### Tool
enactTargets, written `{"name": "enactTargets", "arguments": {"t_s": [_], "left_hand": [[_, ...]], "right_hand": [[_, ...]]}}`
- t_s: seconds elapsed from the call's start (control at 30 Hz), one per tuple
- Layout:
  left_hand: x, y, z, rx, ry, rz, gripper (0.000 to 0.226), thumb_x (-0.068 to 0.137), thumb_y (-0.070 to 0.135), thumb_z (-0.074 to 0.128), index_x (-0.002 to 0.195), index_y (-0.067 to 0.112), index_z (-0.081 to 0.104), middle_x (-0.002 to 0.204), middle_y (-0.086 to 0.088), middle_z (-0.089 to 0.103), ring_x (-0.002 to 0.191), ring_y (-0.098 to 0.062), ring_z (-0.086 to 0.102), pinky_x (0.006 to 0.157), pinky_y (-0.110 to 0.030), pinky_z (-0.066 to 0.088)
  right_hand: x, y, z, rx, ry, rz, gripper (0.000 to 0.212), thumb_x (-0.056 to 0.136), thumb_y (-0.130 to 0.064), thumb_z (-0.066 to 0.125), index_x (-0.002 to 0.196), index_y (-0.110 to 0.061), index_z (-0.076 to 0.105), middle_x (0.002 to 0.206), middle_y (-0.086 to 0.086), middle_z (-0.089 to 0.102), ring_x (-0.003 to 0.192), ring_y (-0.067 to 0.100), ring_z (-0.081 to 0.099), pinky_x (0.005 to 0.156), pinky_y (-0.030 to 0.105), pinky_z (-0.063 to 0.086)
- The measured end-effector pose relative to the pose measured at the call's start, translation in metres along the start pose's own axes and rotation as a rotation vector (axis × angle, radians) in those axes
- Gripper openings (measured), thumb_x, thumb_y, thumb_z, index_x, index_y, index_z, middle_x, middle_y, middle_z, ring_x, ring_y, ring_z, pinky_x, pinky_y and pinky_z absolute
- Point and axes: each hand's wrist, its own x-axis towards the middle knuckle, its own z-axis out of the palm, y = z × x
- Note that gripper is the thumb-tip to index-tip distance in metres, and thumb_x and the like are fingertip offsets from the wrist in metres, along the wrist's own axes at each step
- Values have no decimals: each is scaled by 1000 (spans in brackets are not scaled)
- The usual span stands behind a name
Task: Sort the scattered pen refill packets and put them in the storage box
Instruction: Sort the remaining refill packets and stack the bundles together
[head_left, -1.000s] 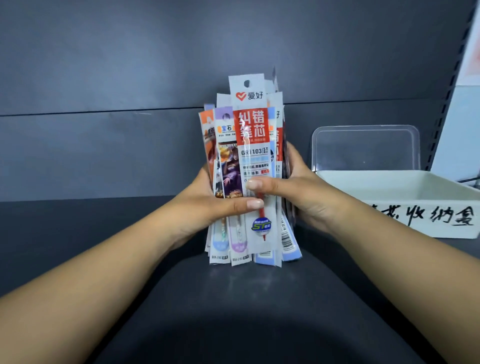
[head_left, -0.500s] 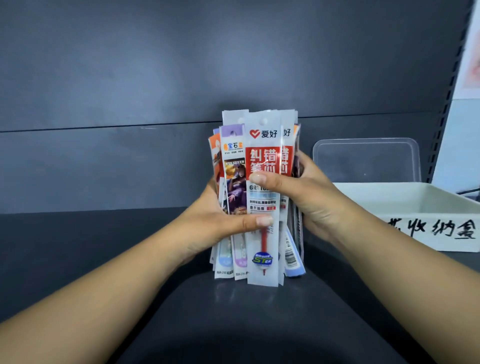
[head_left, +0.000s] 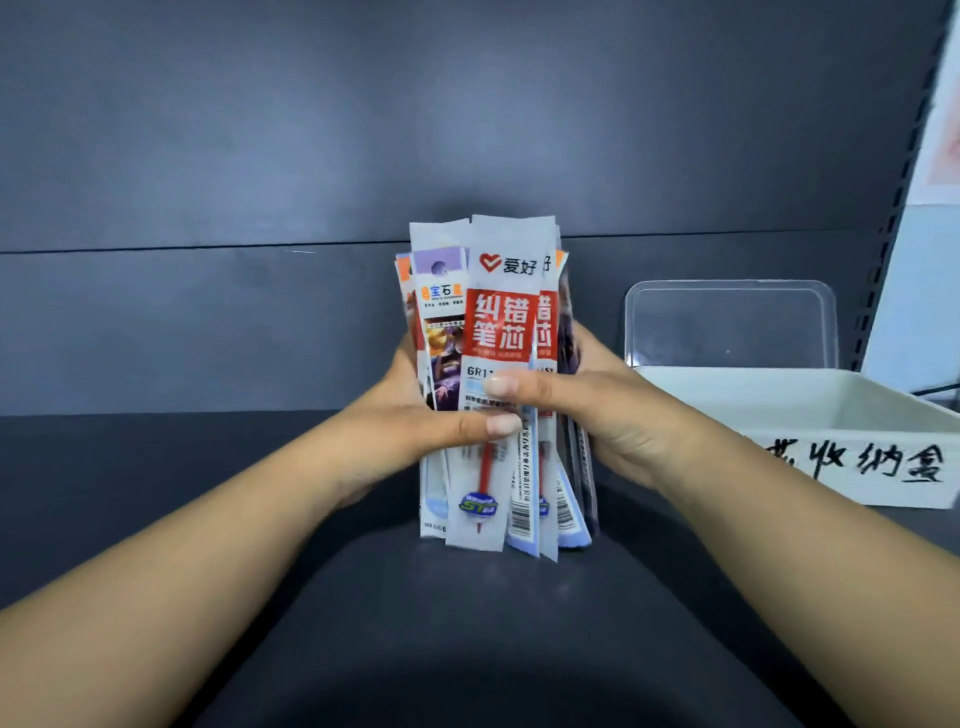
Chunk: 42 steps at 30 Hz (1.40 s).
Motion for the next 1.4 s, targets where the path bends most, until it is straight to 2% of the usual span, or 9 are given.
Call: {"name": "enactTargets", "arguments": {"t_s": [0.13, 0.27, 0.4, 0.57, 0.7, 0.8, 1.17, 1.27, 1.4], "left_hand": [[-1, 5, 8, 3, -12, 65, 43, 64, 10, 71, 103, 24, 61, 94, 8, 74, 92, -10, 69, 73, -19, 52], [0, 12, 3, -37, 28, 141, 49, 63, 6, 71, 105, 28, 57, 96, 12, 73, 95, -8, 68, 75, -19, 52], [-2, 4, -4, 21, -6, 38, 84, 52, 21, 84, 121, 36, 38, 117, 13, 64, 107, -2, 61, 80, -17, 51], [-5, 9, 2, 54, -116, 36, 52, 68, 10, 68, 113, 31, 54, 114, 16, 67, 104, -4, 64, 77, -14, 49], [-5, 9, 7, 10, -96, 64, 60, 62, 8, 70, 111, 36, 48, 105, 22, 68, 101, 4, 62, 75, -10, 48], [-2, 3, 12, -2, -55, 61, 72, 60, 8, 73, 120, 31, 43, 109, 11, 67, 102, -1, 63, 77, -15, 50], [-1, -5, 32, 6, 47, 111, 36, 63, 7, 65, 93, 27, 60, 86, 4, 70, 82, -8, 69, 71, -22, 55], [-3, -7, 34, -39, 16, 94, 45, 62, 8, 67, 103, 22, 57, 93, -2, 68, 86, -10, 69, 72, -24, 55], [-3, -13, 32, -78, -19, 7, 85, 53, 19, 79, 128, 10, 42, 114, -13, 64, 101, -20, 66, 82, -35, 56]], "right_hand": [[-2, 0, 6, 92, 65, -24, 38, 51, -22, 77, 87, -20, 65, 80, -2, 74, 77, 13, 70, 70, 28, 57], [1, 0, 6, 117, 126, -21, 41, 55, -25, 77, 94, -17, 65, 90, 2, 73, 89, 21, 70, 83, 38, 55], [0, 0, -1, 125, -10, 48, 31, 63, -12, 68, 94, -17, 64, 87, 0, 73, 84, 16, 69, 80, 32, 57], [0, -2, 1, 91, -10, 8, 57, 61, -10, 70, 115, -13, 55, 102, 3, 70, 95, 18, 67, 87, 34, 54], [0, -3, 8, 116, 100, -77, 34, 66, -3, 72, 97, -13, 64, 87, 0, 72, 80, 13, 69, 76, 26, 57], [-2, -5, 9, 152, 87, -94, 31, 58, -11, 71, 88, -16, 65, 79, -2, 73, 76, 12, 69, 73, 26, 57], [-4, -3, 17, 73, -5, -8, 18, 71, 2, 65, 80, -14, 63, 70, -3, 67, 66, 9, 65, 67, 23, 55], [-6, -1, 20, 147, -11, 44, 17, 65, -2, 67, 78, -12, 62, 66, -1, 67, 61, 10, 65, 62, 25, 55], [-6, 2, 20, 178, 17, 76, 19, 66, -2, 66, 81, -11, 61, 66, -1, 68, 61, 10, 66, 61, 24, 57]]}}
